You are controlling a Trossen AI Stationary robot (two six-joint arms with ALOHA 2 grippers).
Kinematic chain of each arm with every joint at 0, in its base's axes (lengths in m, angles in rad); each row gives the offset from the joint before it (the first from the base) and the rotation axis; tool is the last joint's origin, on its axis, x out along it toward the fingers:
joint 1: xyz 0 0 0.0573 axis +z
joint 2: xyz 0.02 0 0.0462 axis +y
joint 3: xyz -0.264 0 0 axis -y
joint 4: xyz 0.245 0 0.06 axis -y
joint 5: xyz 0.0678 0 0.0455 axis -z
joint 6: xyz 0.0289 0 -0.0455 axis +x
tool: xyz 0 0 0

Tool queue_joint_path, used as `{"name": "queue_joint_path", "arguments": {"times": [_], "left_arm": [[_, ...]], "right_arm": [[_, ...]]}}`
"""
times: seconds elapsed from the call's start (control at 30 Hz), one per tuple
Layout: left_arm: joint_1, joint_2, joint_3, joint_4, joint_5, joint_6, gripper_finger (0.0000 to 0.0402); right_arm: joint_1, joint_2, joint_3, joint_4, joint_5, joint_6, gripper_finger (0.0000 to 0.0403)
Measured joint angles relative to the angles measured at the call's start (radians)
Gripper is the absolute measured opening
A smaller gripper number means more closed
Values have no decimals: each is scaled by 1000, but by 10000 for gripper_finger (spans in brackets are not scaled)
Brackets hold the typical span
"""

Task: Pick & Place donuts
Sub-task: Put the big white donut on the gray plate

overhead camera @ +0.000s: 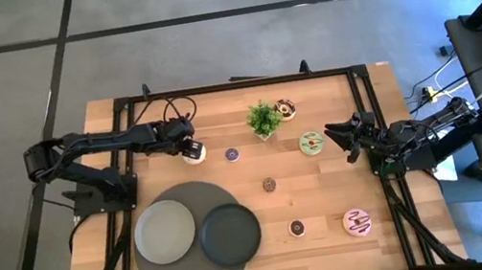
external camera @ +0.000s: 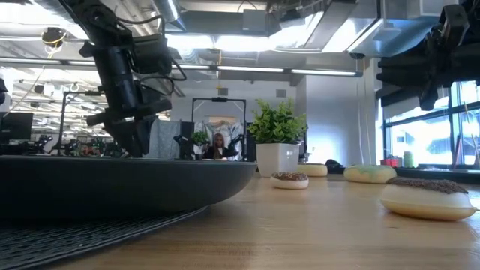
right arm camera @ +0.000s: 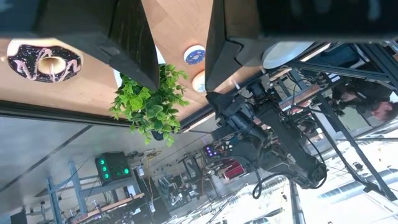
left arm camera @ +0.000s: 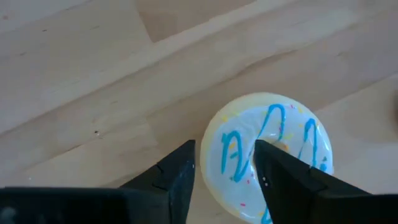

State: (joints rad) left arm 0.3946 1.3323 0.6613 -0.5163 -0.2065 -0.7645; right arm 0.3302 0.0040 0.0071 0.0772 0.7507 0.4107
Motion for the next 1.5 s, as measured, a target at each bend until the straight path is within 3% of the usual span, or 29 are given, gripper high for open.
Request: {"name": "queue_joint_path", "arguments": {"times": [0.17,0.3,0.8,1.13,1.5], "left_arm": [[0,2,0,5,50,-19,138],[0,2,0,4,16,-18,136],[0,5,0,4,43,-15,141],[0,106,0,24,43,-77,140],[0,102,11,18,49,-63,63]], "right_arm": [[0,0,0,0,0,0,132],[0,0,0,0,0,0,132],[0,0,0,0,1,-27,132],[0,0,0,0,2,-29,132],[0,0,0,0,2,-30,132]]}}
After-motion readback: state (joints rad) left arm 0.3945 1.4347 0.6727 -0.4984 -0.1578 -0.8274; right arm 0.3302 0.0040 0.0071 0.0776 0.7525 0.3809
